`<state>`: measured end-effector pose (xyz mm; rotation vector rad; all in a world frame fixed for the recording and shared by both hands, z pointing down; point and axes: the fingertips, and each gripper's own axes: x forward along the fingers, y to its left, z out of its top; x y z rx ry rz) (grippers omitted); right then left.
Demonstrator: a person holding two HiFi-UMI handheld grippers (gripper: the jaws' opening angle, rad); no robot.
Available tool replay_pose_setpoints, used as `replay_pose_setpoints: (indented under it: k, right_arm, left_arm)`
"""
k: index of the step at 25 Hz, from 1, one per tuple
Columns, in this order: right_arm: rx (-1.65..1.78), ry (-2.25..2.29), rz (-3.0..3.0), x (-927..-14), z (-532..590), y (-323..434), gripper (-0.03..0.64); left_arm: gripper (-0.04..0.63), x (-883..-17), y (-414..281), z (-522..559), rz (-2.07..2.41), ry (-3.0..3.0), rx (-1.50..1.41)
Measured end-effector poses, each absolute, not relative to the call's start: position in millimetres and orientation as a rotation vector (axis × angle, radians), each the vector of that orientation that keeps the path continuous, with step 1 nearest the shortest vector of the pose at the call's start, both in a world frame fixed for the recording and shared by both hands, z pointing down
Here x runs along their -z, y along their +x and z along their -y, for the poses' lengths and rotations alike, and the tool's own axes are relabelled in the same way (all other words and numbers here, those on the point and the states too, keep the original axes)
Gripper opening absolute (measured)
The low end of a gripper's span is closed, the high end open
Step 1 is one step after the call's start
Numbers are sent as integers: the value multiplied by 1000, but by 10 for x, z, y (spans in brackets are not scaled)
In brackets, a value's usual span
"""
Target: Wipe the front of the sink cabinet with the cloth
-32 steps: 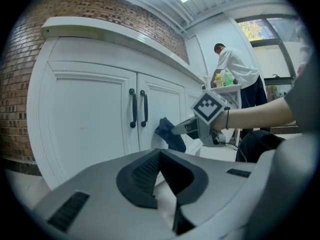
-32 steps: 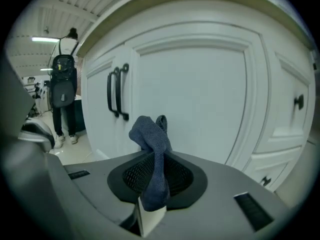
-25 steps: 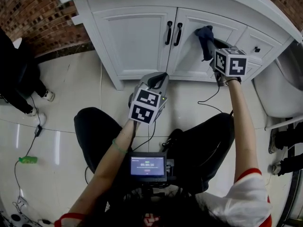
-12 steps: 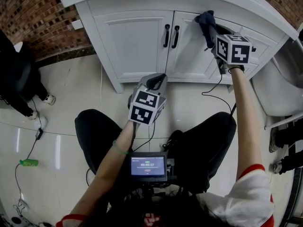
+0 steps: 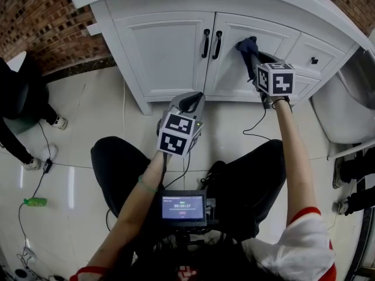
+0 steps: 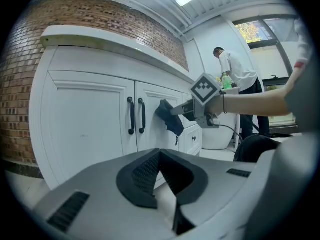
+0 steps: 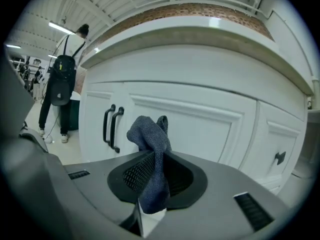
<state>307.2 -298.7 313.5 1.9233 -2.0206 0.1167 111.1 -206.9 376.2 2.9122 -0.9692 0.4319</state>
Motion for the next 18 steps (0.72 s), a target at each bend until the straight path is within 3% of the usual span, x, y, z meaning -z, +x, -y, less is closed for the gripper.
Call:
replay_pose_setpoints:
  k: [18]
  right_arm:
    - [-558, 1676, 1771, -5643, 3183, 2950, 63]
  left_arm:
    - [20, -4134, 1060, 2247, 941, 2862, -482]
